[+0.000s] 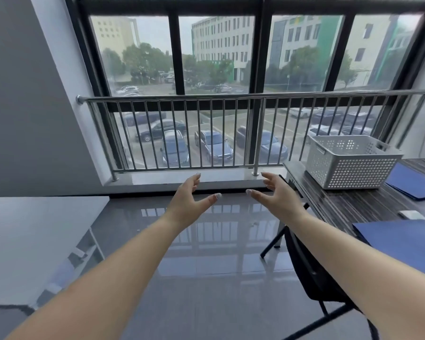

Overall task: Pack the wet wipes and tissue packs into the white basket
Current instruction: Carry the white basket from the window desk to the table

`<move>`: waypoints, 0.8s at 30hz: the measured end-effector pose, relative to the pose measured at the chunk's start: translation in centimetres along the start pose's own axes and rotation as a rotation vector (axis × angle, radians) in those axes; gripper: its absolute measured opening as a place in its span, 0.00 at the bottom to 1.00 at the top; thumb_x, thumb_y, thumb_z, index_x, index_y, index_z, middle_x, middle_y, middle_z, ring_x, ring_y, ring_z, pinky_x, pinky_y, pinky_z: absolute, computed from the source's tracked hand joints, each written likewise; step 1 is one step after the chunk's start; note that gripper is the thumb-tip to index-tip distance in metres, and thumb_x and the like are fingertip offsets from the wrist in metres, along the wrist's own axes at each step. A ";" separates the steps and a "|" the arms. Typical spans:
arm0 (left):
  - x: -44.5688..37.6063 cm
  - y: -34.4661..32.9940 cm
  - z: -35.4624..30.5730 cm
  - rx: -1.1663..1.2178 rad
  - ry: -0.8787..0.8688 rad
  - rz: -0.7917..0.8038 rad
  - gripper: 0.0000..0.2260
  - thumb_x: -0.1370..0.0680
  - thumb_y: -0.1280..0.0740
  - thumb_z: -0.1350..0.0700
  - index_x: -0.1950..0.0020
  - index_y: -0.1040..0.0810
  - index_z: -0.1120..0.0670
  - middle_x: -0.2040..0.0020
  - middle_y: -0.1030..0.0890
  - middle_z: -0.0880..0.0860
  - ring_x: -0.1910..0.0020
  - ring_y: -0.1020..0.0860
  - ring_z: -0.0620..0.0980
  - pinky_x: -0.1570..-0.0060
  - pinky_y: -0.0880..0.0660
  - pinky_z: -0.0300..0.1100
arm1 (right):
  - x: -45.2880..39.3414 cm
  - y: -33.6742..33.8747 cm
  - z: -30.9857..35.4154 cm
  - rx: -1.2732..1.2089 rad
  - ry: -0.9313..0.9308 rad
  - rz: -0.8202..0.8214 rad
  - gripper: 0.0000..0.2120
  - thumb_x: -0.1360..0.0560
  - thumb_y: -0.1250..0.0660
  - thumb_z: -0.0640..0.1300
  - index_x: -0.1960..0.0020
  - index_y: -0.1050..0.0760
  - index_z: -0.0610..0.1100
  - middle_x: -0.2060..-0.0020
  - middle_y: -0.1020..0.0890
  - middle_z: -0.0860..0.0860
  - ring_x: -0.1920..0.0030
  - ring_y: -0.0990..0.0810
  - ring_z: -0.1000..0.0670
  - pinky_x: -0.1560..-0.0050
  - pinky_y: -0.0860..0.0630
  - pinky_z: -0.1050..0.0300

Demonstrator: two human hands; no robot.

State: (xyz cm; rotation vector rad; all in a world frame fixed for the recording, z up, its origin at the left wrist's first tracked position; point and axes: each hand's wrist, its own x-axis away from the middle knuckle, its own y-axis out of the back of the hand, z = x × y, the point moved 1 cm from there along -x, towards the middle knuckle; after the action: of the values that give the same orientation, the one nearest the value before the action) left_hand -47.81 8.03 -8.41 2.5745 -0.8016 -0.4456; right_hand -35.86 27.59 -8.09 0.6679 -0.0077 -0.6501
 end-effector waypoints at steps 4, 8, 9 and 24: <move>-7.0 -0.8 0.9 0.017 0.016 0.006 0.37 0.27 0.28 0.46 0.23 0.41 0.53 0.25 0.35 0.52 0.27 0.35 0.48 0.32 0.35 0.44 | -6.9 -0.7 -2.3 -0.051 0.015 -0.012 0.35 0.30 0.29 0.55 0.28 0.36 0.46 0.33 0.27 0.45 0.32 0.29 0.48 0.36 0.31 0.53; -16.1 -2.1 1.2 0.010 0.042 0.019 0.37 0.27 0.28 0.47 0.23 0.42 0.52 0.25 0.35 0.51 0.29 0.34 0.46 0.32 0.33 0.46 | -16.2 -1.0 -4.7 -0.134 -0.006 -0.007 0.32 0.29 0.29 0.54 0.29 0.35 0.46 0.34 0.26 0.46 0.34 0.28 0.49 0.37 0.31 0.55; -18.2 -2.4 1.2 0.015 0.045 0.012 0.37 0.27 0.28 0.47 0.23 0.42 0.51 0.25 0.35 0.51 0.29 0.34 0.46 0.33 0.32 0.45 | -18.4 -1.0 -5.2 -0.151 -0.006 -0.007 0.32 0.29 0.29 0.53 0.29 0.35 0.46 0.35 0.25 0.46 0.34 0.28 0.49 0.38 0.31 0.56; -43.6 -11.6 3.9 0.031 0.030 0.168 0.34 0.26 0.28 0.51 0.24 0.40 0.54 0.26 0.33 0.53 0.29 0.33 0.49 0.37 0.33 0.41 | -38.1 1.6 -15.6 -0.196 -0.203 -0.127 0.31 0.29 0.28 0.52 0.30 0.34 0.47 0.35 0.26 0.46 0.34 0.28 0.48 0.37 0.30 0.53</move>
State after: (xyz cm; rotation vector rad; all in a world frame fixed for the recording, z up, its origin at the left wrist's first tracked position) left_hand -78.17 41.55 -9.46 2.5100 -1.0115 -0.3447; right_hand -62.33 58.92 -12.11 0.4135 -0.0896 -0.8278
